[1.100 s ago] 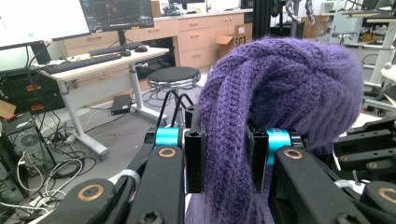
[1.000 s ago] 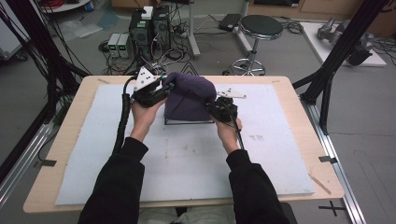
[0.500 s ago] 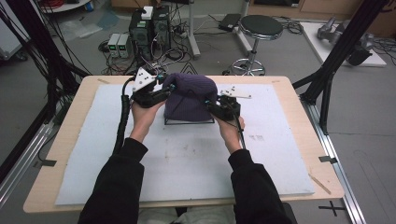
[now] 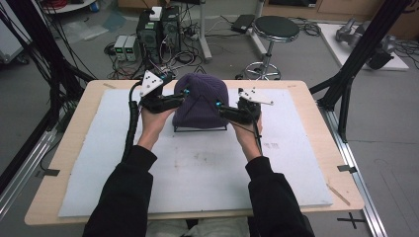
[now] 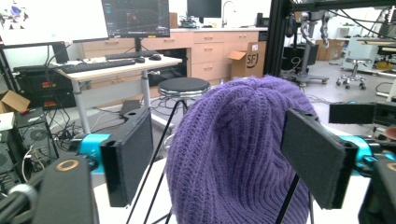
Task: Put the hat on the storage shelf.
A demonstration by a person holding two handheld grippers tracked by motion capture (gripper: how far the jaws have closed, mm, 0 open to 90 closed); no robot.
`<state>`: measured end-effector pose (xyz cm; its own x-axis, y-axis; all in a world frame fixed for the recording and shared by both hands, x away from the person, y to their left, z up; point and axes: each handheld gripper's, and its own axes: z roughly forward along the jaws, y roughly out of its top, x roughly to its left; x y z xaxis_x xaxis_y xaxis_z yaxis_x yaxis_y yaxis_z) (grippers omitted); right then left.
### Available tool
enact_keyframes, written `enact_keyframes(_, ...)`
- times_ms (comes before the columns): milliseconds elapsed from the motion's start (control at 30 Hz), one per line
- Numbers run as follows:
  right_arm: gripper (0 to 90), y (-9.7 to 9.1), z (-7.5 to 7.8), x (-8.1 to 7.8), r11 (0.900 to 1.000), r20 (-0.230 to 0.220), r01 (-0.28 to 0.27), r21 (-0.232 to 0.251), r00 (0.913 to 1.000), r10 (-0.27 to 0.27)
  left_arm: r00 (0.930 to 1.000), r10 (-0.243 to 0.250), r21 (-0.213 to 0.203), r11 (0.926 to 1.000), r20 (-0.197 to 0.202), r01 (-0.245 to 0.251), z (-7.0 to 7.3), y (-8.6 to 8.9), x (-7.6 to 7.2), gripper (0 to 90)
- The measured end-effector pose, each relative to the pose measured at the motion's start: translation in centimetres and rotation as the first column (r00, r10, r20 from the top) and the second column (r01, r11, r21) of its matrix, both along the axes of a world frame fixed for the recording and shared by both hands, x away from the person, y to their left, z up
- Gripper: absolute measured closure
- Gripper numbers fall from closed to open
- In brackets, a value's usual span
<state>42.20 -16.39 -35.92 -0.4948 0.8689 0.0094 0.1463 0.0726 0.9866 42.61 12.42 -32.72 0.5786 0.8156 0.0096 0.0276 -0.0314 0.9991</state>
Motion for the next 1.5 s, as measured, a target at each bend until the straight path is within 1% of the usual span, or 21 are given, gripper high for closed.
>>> enact_keyframes(67, 11.6, -0.3, 0.1, 0.0, 0.9999, 0.006, 0.002, 0.016, 1.0, -0.002, 1.0, 0.009, 0.006, 0.9999, -0.001, -0.009, 0.1, 0.2, -0.1, 22.1)
enact_keyframes(167, 11.6, -0.9, 0.3, -0.1, 0.9995, 0.004, 0.014, 0.027, 0.9999, -0.014, 1.0, 0.001, -0.004, 1.0, 0.008, -0.001, 0.3, 0.6, -0.2, 21.3)
enact_keyframes(333, 11.6, -1.9, 0.7, -0.2, 0.999, 0.006, 0.036, 0.026, 0.9993, -0.036, 0.9997, 0.015, -0.013, 0.9998, 0.017, -0.015, 0.7, 1.2, -0.6, 19.6)
enact_keyframes(433, 11.6, -2.4, 0.9, -0.4, 0.9982, 0.005, 0.044, 0.039, 0.999, -0.045, 0.9996, 0.01, -0.011, 0.9999, 0.027, -0.01, 0.9, 1.5, -1.0, 19.4)
enact_keyframes(500, 11.6, -2.7, 1.1, -0.6, 0.9984, -0.011, 0.048, 0.032, 0.9988, -0.047, 0.9991, 0.005, -0.013, 0.9999, 0.042, -0.004, 1.0, 2.0, -1.4, 19.4)
enact_keyframes(533, 11.6, -3.0, 1.1, -0.8, 0.9986, -0.021, 0.05, 0.017, 0.9986, -0.049, 0.9989, 0.007, -0.012, 0.9999, 0.046, -0.007, 1.0, 2.2, -1.7, 19.4)
enact_keyframes(600, 11.6, -3.8, 1.3, -1.3, 0.9982, -0.014, 0.06, -0.002, 0.9981, -0.06, 0.9988, 0.008, -0.003, 1.0, 0.047, -0.008, 0.8, 2.6, -2.2, 19.4)
enact_keyframes(700, 11.6, -5.0, 1.5, -1.8, 0.996, -0.004, 0.089, 0.01, 0.9961, -0.089, 0.9984, 0.019, 0.001, 0.9998, 0.053, -0.019, 0.7, 3.0, -2.7, 19.4)
enact_keyframes(767, 11.6, -5.5, 1.4, -1.9, 0.9943, -0.021, 0.106, 0.003, 0.9941, -0.106, 0.9987, 0.017, 0.002, 0.9999, 0.048, -0.017, 0.7, 3.0, -2.9, 19.4)
enact_keyframes(833, 11.6, -5.8, 1.2, -2.0, 0.9938, -0.035, 0.11, -0.012, 0.9932, -0.111, 0.9984, 0.015, 0.012, 0.9998, 0.054, -0.016, 0.8, 3.1, -3.2, 19.1)
enact_keyframes(900, 11.6, -6.2, 1.0, -2.4, 0.9931, -0.03, 0.116, -0.017, 0.9928, -0.116, 0.9981, 0.017, 0.029, 0.9994, 0.06, -0.019, 0.7, 3.3, -3.7, 19.2)
enact_keyframes(1000, 11.6, -7.1, 0.9, -3.1, 0.9897, -0.013, 0.142, -0.019, 0.9897, -0.142, 0.998, 0.014, 0.052, 0.9985, 0.061, -0.017, 0.7, 3.6, -4.3, 19.0)
enact_keyframes(1067, 11.7, -7.8, 0.8, -3.6, 0.9873, -0.001, 0.158, -0.016, 0.9874, -0.158, 0.998, 0.014, 0.056, 0.9983, 0.062, -0.017, 0.7, 4.0, -4.7, 19.0)
enact_keyframes(1133, 11.6, -8.7, 0.8, -4.0, 0.9863, -0.022, 0.163, -0.024, 0.9863, -0.164, 0.9977, 0.015, 0.055, 0.9983, 0.066, -0.019, 0.7, 4.4, -5.2, 19.0)
enact_keyframes(1167, 11.7, -9.2, 0.9, -4.2, 0.9861, -0.027, 0.165, -0.018, 0.9858, -0.166, 0.9976, 0.015, 0.059, 0.9981, 0.068, -0.02, 0.6, 4.6, -5.5, 18.9)
enact_keyframes(1233, 11.6, -10.0, 0.8, -4.8, 0.9838, -0.015, 0.179, -0.004, 0.9837, -0.179, 0.9973, 0.016, 0.064, 0.9978, 0.072, -0.021, 0.5, 5.0, -5.9, 18.9)
enact_keyframes(1300, 11.6, -10.5, 0.7, -5.3, 0.9836, -0.004, 0.18, -0.014, 0.9836, -0.18, 0.9971, 0.021, 0.064, 0.9976, 0.072, -0.026, 0.5, 5.4, -6.2, 18.9)
enact_keyframes(1367, 11.7, -11.2, 0.4, -5.7, 0.9823, -0.004, 0.186, -0.022, 0.9825, -0.186, 0.9974, 0.028, 0.051, 0.9982, 0.067, -0.031, 0.5, 5.9, -6.5, 18.7)
enact_keyframes(1400, 11.6, -11.5, 0.2, -5.9, 0.9825, -0.006, 0.185, -0.02, 0.9827, -0.185, 0.9975, 0.028, 0.045, 0.9985, 0.065, -0.031, 0.6, 6.1, -6.6, 18.7)
enact_keyframes(1467, 11.6, -11.8, 0.1, -6.1, 0.9823, -0.03, 0.185, -0.029, 0.9821, -0.186, 0.9971, 0.031, 0.051, 0.9981, 0.07, -0.035, 0.7, 6.4, -7.0, 18.7)
enact_keyframes(1500, 11.6, -12.0, 0.1, -6.2, 0.9848, -0.04, 0.172, -0.026, 0.9841, -0.173, 0.9969, 0.032, 0.056, 0.9978, 0.072, -0.036, 0.7, 6.6, -7.2, 18.7)
